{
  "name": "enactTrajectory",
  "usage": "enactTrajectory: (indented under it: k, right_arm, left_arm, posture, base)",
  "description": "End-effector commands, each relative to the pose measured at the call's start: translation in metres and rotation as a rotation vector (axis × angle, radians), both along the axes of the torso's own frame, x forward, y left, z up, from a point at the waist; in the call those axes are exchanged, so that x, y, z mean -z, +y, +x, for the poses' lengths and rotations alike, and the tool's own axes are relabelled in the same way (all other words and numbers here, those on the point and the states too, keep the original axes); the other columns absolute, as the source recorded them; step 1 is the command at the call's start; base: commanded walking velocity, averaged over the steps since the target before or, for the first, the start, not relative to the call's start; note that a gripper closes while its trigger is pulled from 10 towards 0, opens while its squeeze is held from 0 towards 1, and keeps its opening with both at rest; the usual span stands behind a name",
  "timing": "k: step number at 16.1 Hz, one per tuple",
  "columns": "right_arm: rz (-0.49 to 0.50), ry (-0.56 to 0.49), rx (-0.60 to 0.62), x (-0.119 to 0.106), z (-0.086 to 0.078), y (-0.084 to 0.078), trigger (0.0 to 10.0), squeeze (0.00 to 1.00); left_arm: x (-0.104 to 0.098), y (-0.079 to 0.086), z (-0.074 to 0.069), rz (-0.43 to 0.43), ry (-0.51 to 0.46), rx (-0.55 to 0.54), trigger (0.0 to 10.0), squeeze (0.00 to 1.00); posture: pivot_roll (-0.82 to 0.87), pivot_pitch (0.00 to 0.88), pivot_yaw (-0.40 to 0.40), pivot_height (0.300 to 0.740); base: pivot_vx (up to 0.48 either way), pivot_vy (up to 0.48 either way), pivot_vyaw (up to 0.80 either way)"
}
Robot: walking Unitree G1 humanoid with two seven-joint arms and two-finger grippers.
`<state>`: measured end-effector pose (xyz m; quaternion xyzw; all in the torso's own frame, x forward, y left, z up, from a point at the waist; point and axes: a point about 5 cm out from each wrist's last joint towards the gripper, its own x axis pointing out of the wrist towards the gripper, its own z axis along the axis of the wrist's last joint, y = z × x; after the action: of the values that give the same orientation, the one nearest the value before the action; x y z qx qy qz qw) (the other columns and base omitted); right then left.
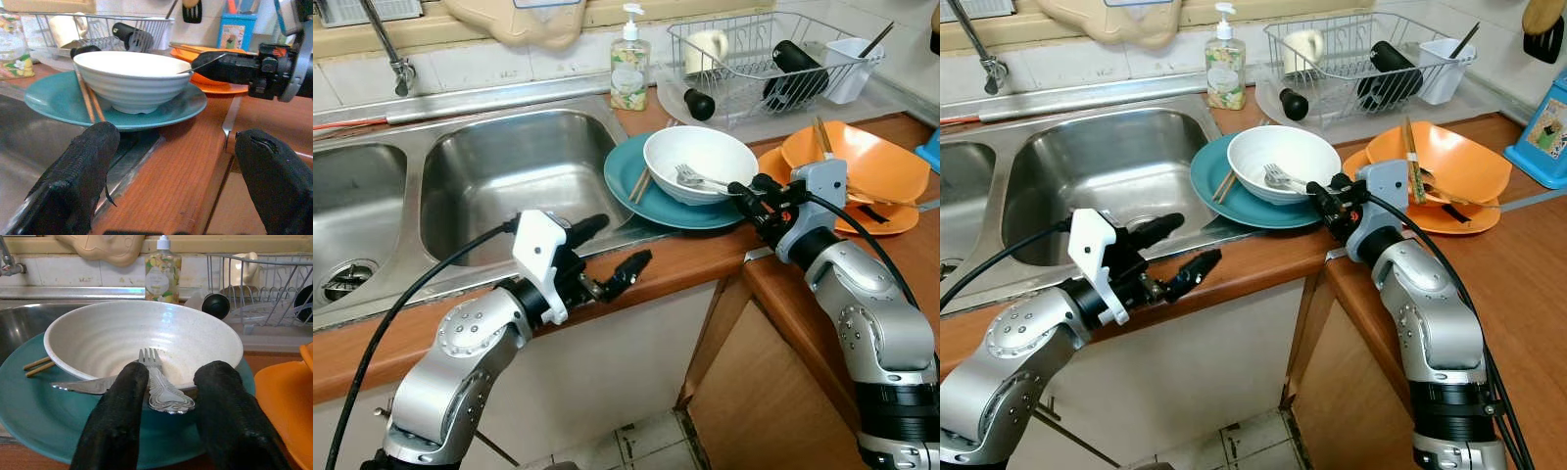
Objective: Kitchen organization
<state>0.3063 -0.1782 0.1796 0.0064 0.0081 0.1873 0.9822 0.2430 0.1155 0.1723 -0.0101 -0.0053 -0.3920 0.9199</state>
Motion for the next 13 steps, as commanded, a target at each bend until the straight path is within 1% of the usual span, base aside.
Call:
enactTrajectory:
  k: [1,8,10,12,13]
  right_arm:
    - [0.014,-0.014,-0.004,-0.003,0.004,0.001,0.0,0.0]
    - [0.014,-0.039,-0.016,-0.008,0.005,0.002,0.0,0.0]
    - [0.011,-0.057,-0.006,-0.013,0.006,0.001,0.0,0.0]
    - [0.007,-0.095,0.019,-0.025,0.008,-0.004,0.0,0.0]
    - [0.003,-0.122,0.02,-0.033,0.009,-0.005,0.0,0.0]
  left_arm:
    - [-0.004,-0.002,-0.001,0.008,-0.015,0.02,10.0,0.0]
    - [-0.007,-0.005,0.001,0.005,-0.039,0.022,10.0,0.0]
    - [-0.009,-0.005,0.003,-0.002,-0.045,0.014,10.0,0.0]
    - [-0.014,-0.005,0.007,-0.009,-0.062,-0.001,10.0,0.0]
    - [-0.019,-0.006,0.012,0.0,-0.077,-0.009,10.0,0.0]
  posture:
    - [0.02,0.0,0.032,0.74]
    - [0.02,0.0,0.023,0.74]
    - [0.02,0.0,0.024,0.74]
    - [0.02,0.0,0.023,0.74]
    - [0.02,0.0,0.023,0.74]
  base:
    - [0.0,0.0,0.0]
    - [0.0,0.0,0.0]
    - [0.0,0.0,0.0]
    - [0.0,0.0,0.0]
    - [0.0,0.0,0.0]
